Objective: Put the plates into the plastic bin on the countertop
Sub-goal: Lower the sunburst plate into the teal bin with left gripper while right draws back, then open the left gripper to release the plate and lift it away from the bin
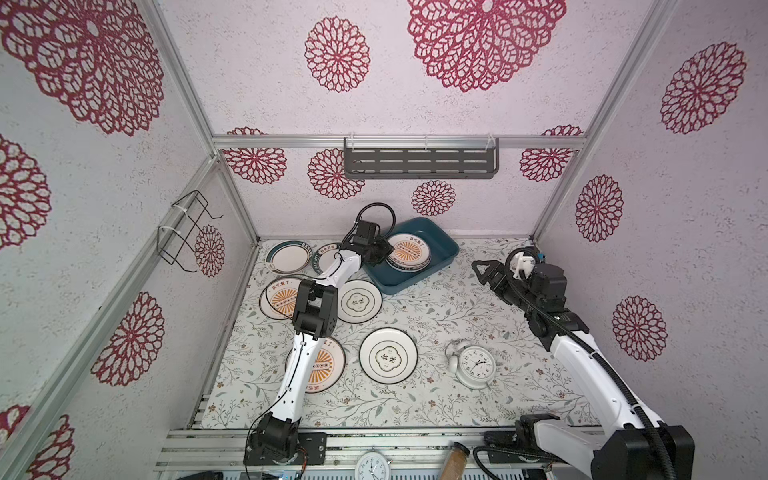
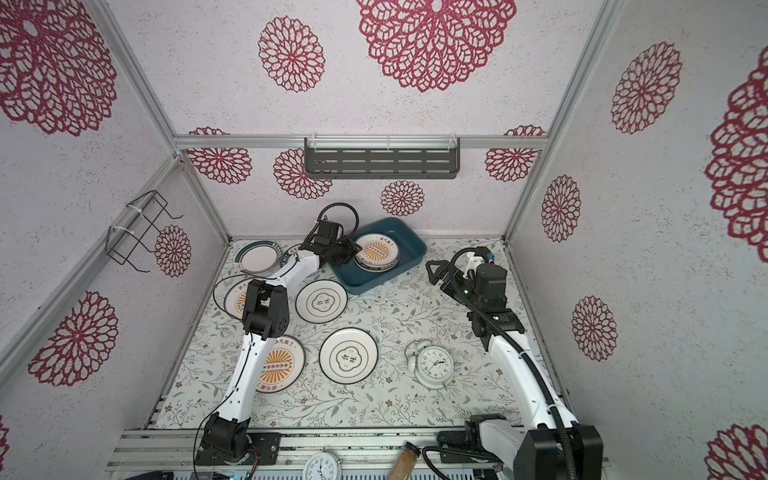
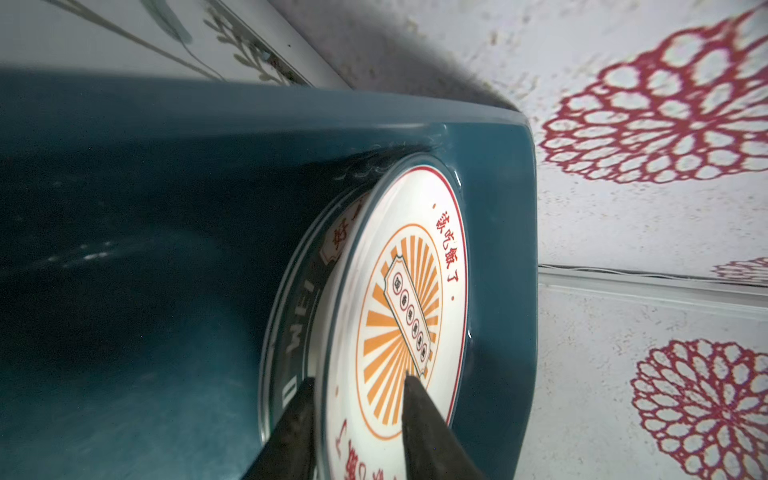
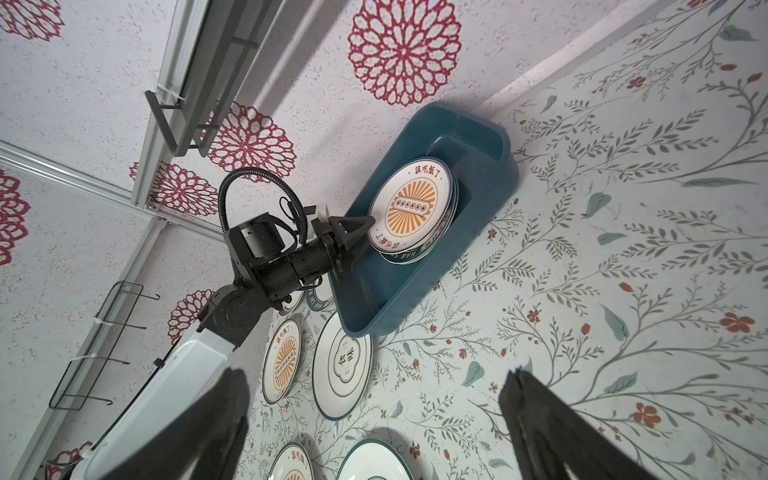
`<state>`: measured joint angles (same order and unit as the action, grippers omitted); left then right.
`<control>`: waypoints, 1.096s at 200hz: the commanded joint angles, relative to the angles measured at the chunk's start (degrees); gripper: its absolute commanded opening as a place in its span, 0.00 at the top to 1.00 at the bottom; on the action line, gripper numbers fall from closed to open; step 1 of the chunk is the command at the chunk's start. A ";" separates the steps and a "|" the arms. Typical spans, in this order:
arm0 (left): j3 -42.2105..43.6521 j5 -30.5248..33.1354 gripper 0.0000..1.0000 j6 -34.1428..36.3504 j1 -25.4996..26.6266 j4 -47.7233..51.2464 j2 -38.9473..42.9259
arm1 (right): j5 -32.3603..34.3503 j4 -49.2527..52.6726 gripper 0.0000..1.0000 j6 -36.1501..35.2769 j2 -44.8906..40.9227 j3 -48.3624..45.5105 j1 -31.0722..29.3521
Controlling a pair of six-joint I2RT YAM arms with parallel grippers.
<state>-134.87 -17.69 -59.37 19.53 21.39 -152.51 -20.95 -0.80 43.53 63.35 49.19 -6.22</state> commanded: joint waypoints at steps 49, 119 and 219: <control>-2.12 1.52 0.39 5.33 0.91 4.17 3.06 | 0.78 -0.84 0.01 -1.33 -0.03 1.98 -0.29; -3.05 7.56 0.13 12.54 1.43 12.52 7.42 | 2.87 2.51 0.01 -4.62 -0.71 2.49 -0.33; 21.62 9.42 0.03 25.13 1.41 1.07 31.22 | 0.27 5.44 0.01 -8.69 0.89 2.14 -3.40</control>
<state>-119.50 -8.08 -38.72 20.75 28.60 -127.70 -19.70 4.08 37.10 64.01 49.80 -8.40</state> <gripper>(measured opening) 0.972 0.988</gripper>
